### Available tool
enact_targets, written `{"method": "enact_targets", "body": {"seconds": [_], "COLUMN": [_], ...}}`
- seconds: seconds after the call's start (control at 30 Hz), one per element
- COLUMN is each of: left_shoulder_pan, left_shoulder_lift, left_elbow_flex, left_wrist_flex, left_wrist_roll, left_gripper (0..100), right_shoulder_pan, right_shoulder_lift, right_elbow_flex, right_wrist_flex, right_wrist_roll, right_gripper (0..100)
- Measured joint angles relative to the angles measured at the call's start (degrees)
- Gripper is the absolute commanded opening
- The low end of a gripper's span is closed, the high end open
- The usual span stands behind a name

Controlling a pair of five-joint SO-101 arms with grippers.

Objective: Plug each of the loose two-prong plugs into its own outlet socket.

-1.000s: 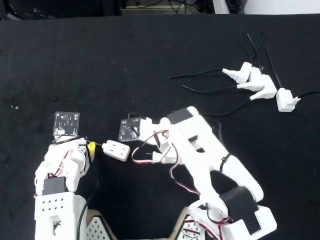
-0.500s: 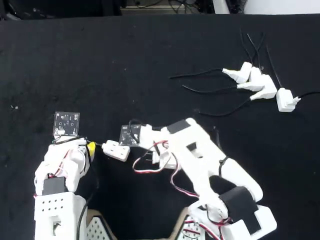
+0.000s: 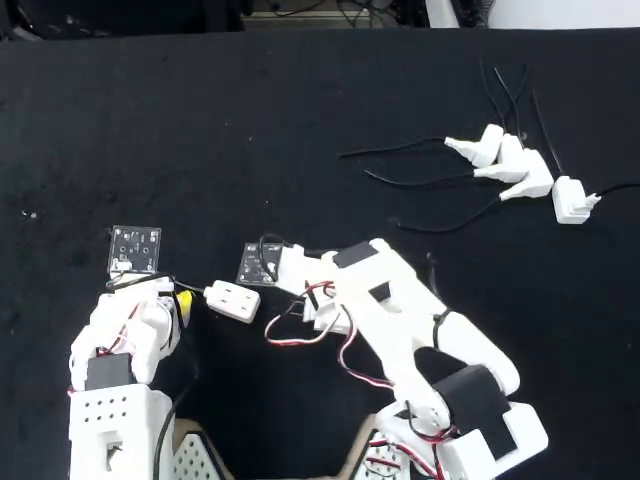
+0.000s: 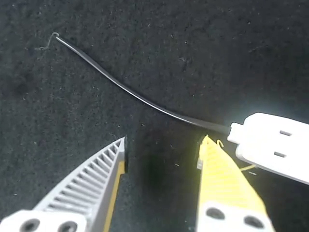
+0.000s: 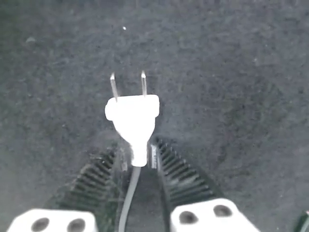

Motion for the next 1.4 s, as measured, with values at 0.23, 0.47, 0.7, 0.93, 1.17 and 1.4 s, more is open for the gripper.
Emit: {"method": "enact_targets", "body": {"seconds": [0.23, 0.47, 0.7, 0.93, 1.17, 1.4], "left_shoulder_pan": [0.0, 0.0, 0.0, 0.0, 0.0, 2.64], "left_shoulder_lift": [0.0, 0.0, 0.0, 0.0, 0.0, 0.0], "left_elbow_flex": [0.0, 0.0, 0.0, 0.0, -0.09, -1.05], "left_wrist_flex": [0.0, 0.0, 0.0, 0.0, 0.0, 5.54], "left_wrist_roll": [0.0, 0.0, 0.0, 0.0, 0.0, -4.31], "left_gripper": [25, 25, 25, 25, 25, 25], "right_shoulder_pan": [-0.26, -0.7, -0.26, -0.09, -0.09, 4.22], "right_shoulder_lift": [0.18, 0.53, 0.26, 0.09, -10.9, -20.22], "right_elbow_flex": [-0.35, -0.26, 0.0, -0.18, -0.44, -5.71], "right_wrist_flex": [-0.35, -0.18, -0.7, 1.14, 3.34, 8.26], "right_wrist_roll": [-1.67, -1.76, -1.58, -1.58, -9.49, -13.71], "right_gripper": [23.9, 15.5, 4.3, 1.0, 1.0, 1.0]}}
